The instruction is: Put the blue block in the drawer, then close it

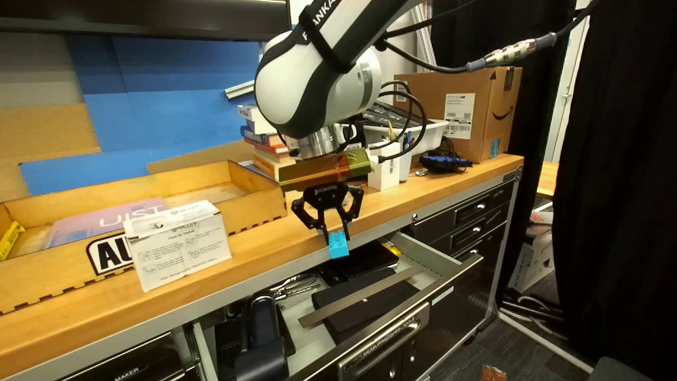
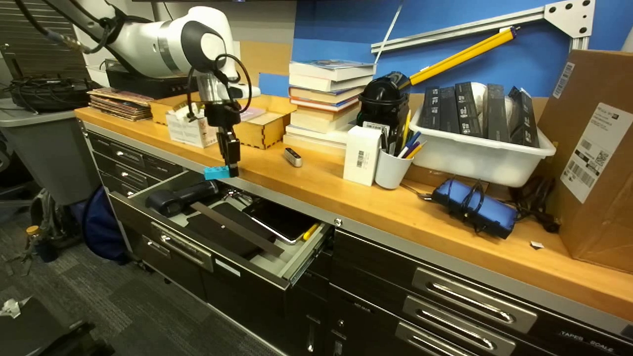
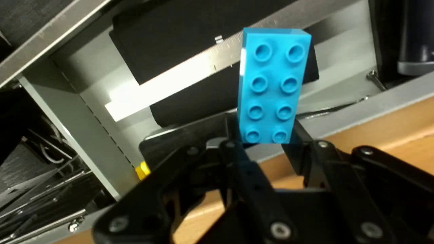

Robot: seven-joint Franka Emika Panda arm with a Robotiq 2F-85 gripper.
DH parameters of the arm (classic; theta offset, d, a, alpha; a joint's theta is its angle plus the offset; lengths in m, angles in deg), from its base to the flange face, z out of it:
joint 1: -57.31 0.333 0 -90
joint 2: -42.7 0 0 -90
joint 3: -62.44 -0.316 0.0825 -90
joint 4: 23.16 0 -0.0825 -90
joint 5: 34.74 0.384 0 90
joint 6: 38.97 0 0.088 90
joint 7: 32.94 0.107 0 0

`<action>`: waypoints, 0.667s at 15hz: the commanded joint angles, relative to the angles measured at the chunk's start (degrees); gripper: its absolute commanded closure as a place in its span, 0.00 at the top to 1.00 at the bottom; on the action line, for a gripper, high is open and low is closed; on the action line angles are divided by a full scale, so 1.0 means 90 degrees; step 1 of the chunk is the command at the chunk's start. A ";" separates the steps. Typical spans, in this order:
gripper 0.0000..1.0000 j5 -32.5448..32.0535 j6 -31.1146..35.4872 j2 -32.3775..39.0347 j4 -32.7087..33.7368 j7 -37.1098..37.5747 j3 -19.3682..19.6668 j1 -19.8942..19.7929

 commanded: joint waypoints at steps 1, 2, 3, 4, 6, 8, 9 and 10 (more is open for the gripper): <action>0.20 0.0197 0.0058 -0.0305 -0.0591 0.0003 -0.0143 -0.0115; 0.20 0.0214 0.0104 -0.0278 -0.0677 0.0039 -0.0157 -0.0111; 0.21 0.0196 0.0186 -0.0227 -0.0755 0.0107 -0.0168 -0.0093; 0.28 0.0162 0.0263 -0.0187 -0.0830 0.0176 -0.0180 -0.0069; 0.62 0.0189 0.0408 -0.0145 -0.0960 0.0295 -0.0223 -0.0046; 0.77 0.0247 0.0430 -0.0153 -0.1029 0.0288 -0.0280 -0.0051; 0.84 0.0292 0.0409 -0.0193 -0.1062 0.0263 -0.0308 -0.0058; 0.93 0.0353 0.0283 -0.0286 -0.1095 0.0163 -0.0338 -0.0075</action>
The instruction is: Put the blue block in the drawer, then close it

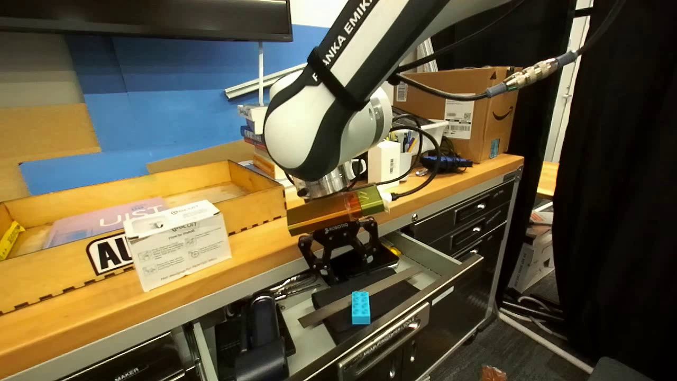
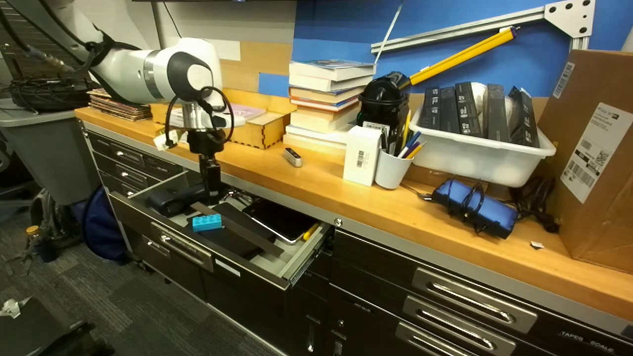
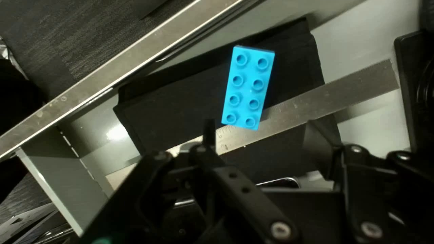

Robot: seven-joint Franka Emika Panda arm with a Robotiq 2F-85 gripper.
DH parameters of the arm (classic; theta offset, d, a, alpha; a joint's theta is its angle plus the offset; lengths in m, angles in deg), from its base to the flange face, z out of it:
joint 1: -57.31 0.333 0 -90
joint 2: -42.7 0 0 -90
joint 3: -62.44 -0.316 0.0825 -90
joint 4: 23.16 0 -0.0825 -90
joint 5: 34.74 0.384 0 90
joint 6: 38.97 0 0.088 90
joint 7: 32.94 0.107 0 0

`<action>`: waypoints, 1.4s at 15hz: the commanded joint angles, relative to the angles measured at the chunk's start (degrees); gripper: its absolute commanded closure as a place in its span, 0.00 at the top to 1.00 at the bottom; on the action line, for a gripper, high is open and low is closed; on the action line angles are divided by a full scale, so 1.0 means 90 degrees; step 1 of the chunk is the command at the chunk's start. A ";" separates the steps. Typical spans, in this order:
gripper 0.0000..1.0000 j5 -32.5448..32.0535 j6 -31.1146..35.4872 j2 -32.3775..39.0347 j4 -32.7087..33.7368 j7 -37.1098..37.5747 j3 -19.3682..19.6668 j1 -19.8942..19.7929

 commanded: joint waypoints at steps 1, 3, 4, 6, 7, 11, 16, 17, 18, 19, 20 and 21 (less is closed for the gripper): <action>0.99 0.0283 -0.0151 -0.0345 -0.0212 -0.0143 -0.0136 -0.0073; 1.00 0.0412 -0.0746 -0.0627 -0.0335 -0.0329 -0.0159 -0.0118; 1.00 0.0454 -0.1009 -0.0761 -0.0378 -0.0274 -0.0144 -0.0138; 1.00 0.0708 -0.1757 -0.0987 -0.0464 -0.0687 -0.0175 -0.0232; 1.00 0.0786 -0.2014 -0.1078 -0.0587 -0.0939 -0.0191 -0.0264; 1.00 0.1172 -0.2142 -0.1271 -0.1163 -0.1569 -0.0271 -0.0297; 1.00 0.1245 -0.1852 -0.0927 -0.1579 -0.1617 -0.0435 -0.0215; 1.00 0.1201 -0.1743 -0.0837 -0.1618 -0.1560 -0.0469 -0.0197; 1.00 0.1204 -0.1599 -0.0693 -0.1627 -0.1514 -0.0494 -0.0186; 1.00 0.1220 -0.1344 -0.0586 -0.1658 -0.1420 -0.0514 -0.0170; 1.00 0.1248 -0.1048 -0.0469 -0.1650 -0.1336 -0.0542 -0.0136; 1.00 0.1243 -0.0728 -0.0345 -0.1631 -0.1228 -0.0559 -0.0098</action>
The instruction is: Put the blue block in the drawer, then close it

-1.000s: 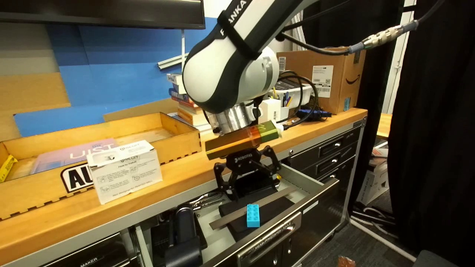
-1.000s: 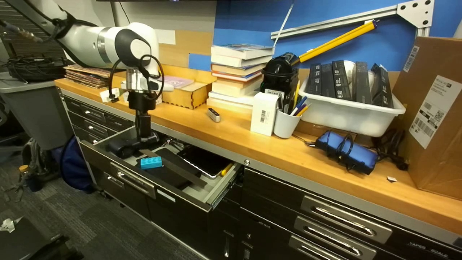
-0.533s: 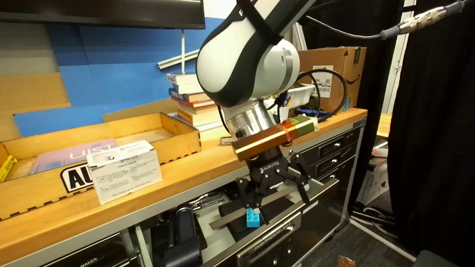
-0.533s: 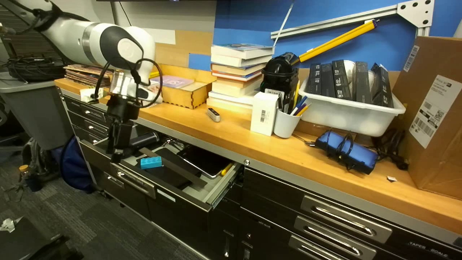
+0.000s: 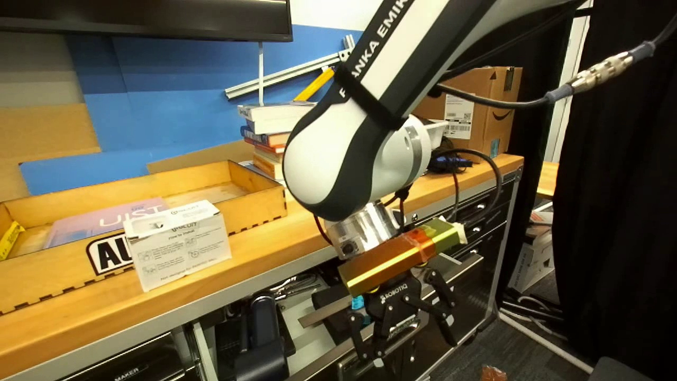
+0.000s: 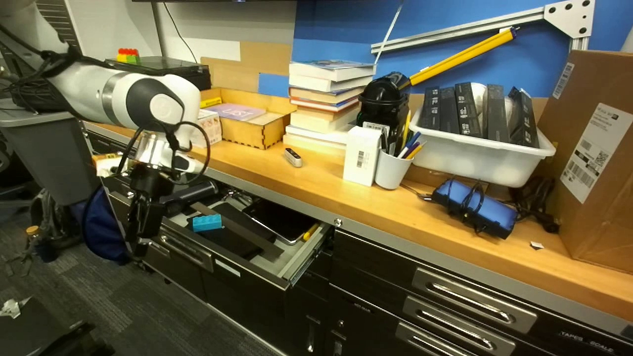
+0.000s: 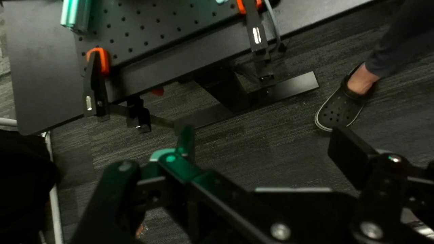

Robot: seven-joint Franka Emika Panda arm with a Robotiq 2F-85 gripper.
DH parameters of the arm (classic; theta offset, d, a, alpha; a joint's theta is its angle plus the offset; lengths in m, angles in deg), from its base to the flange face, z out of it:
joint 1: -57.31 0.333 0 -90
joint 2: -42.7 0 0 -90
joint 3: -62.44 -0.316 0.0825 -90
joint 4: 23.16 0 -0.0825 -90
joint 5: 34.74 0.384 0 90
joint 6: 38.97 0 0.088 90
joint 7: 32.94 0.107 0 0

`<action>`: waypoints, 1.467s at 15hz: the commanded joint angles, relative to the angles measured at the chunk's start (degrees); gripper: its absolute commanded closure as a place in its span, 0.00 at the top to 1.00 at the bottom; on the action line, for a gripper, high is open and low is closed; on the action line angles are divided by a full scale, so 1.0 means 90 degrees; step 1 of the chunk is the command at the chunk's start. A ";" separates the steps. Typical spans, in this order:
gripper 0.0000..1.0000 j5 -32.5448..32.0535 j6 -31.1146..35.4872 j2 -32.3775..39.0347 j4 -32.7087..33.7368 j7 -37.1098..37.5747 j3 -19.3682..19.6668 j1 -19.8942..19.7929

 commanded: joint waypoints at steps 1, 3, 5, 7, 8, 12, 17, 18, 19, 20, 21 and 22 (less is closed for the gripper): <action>1.00 0.0141 0.0929 0.0415 0.0073 0.0305 -0.0096 0.0111; 1.00 0.0071 0.1465 0.0679 0.0198 0.0547 -0.0129 0.0223; 1.00 -0.0073 0.1744 0.0876 0.0339 0.0731 -0.0150 0.0369; 1.00 -0.0292 0.2064 0.1074 0.0609 0.0995 -0.0113 0.0546; 1.00 -0.0421 0.2187 0.1173 0.0759 0.1108 -0.0082 0.0626; 1.00 -0.0962 0.2456 0.1671 0.1598 0.1591 0.0046 0.0897; 1.00 -0.1432 0.2645 0.2441 0.2687 0.1994 0.0280 0.1168; 1.00 -0.1524 0.2688 0.2567 0.2864 0.2069 0.0344 0.1239; 1.00 -0.1563 0.2709 0.2685 0.3032 0.2102 0.0391 0.1285; 1.00 -0.1583 0.2745 0.2758 0.3162 0.2124 0.0431 0.1332; 1.00 -0.1602 0.2796 0.2805 0.3257 0.2149 0.0472 0.1388; 1.00 -0.1649 0.2824 0.2814 0.3307 0.2176 0.0517 0.1443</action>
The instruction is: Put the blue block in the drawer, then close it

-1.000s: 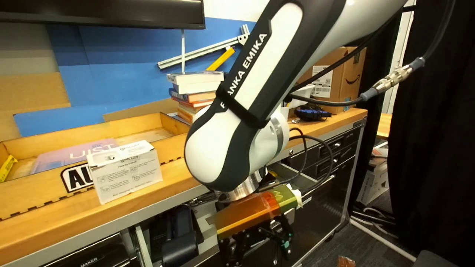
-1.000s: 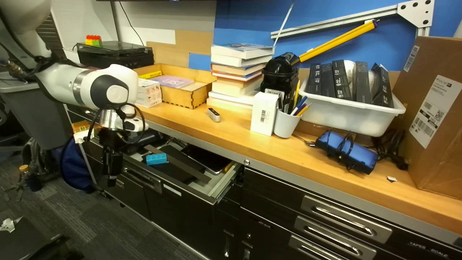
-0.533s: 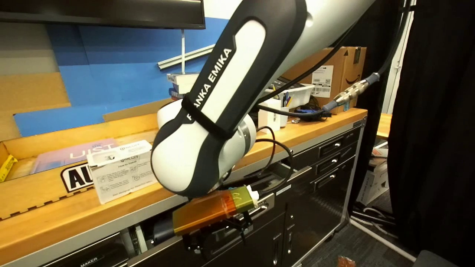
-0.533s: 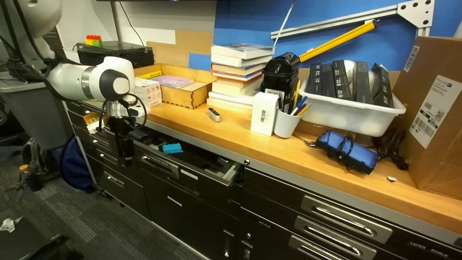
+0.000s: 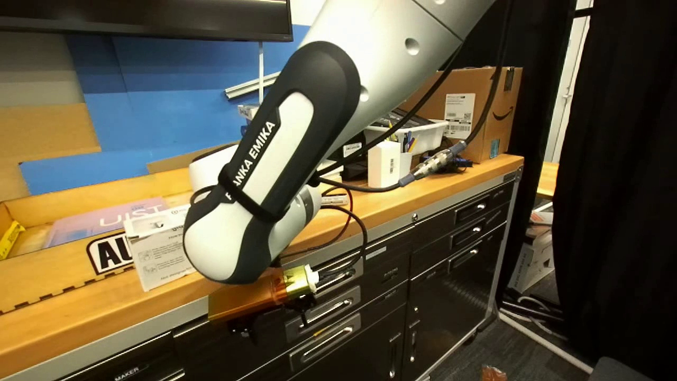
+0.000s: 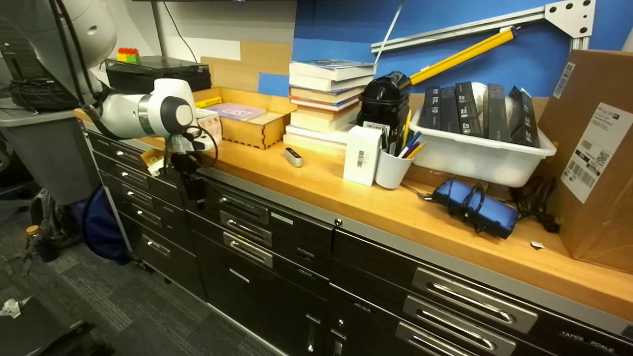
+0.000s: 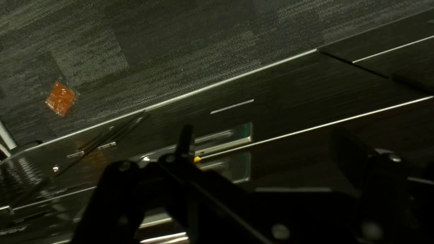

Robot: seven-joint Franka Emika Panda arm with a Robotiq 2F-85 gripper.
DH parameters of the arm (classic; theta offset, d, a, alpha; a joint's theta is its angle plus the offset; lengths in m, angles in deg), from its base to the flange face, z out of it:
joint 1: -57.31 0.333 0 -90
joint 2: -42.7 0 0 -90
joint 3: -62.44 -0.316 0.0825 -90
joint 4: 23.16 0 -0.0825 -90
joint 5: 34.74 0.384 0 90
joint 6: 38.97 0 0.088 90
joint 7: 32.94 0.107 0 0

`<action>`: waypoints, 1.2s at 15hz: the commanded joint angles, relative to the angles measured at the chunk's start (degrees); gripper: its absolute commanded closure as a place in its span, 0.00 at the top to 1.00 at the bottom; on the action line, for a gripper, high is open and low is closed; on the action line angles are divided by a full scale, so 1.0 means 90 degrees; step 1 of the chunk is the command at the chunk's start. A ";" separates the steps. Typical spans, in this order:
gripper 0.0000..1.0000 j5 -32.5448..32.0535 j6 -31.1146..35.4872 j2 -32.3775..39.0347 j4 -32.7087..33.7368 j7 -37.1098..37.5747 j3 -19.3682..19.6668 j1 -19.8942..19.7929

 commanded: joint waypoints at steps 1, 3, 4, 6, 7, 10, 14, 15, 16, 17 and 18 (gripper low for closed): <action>1.00 -0.0231 0.0151 0.0225 0.0484 0.0277 0.0223 0.0264; 1.00 -0.0027 0.0089 -0.0066 0.0169 0.0179 0.0140 0.0195; 1.00 0.0084 0.0012 -0.0308 -0.0067 0.0086 0.0071 0.0135; 1.00 0.0247 -0.0205 -0.0919 -0.0610 0.0001 0.0002 0.0041; 1.00 0.0374 -0.0412 -0.1271 -0.0856 -0.0076 -0.0052 -0.0039; 1.00 0.0786 -0.1281 -0.2147 -0.1246 -0.0551 -0.0264 -0.0296; 1.00 0.1502 -0.2643 -0.3392 -0.1429 -0.1297 -0.0526 -0.0591; 1.00 0.1658 -0.2917 -0.3701 -0.1438 -0.1482 -0.0567 -0.0639; 1.00 0.1778 -0.3124 -0.3977 -0.1423 -0.1575 -0.0602 -0.0676; 1.00 0.1955 -0.3312 -0.4190 -0.1381 -0.1750 -0.0620 -0.0724; 1.00 0.2250 -0.3443 -0.4373 -0.1346 -0.1911 -0.0610 -0.0780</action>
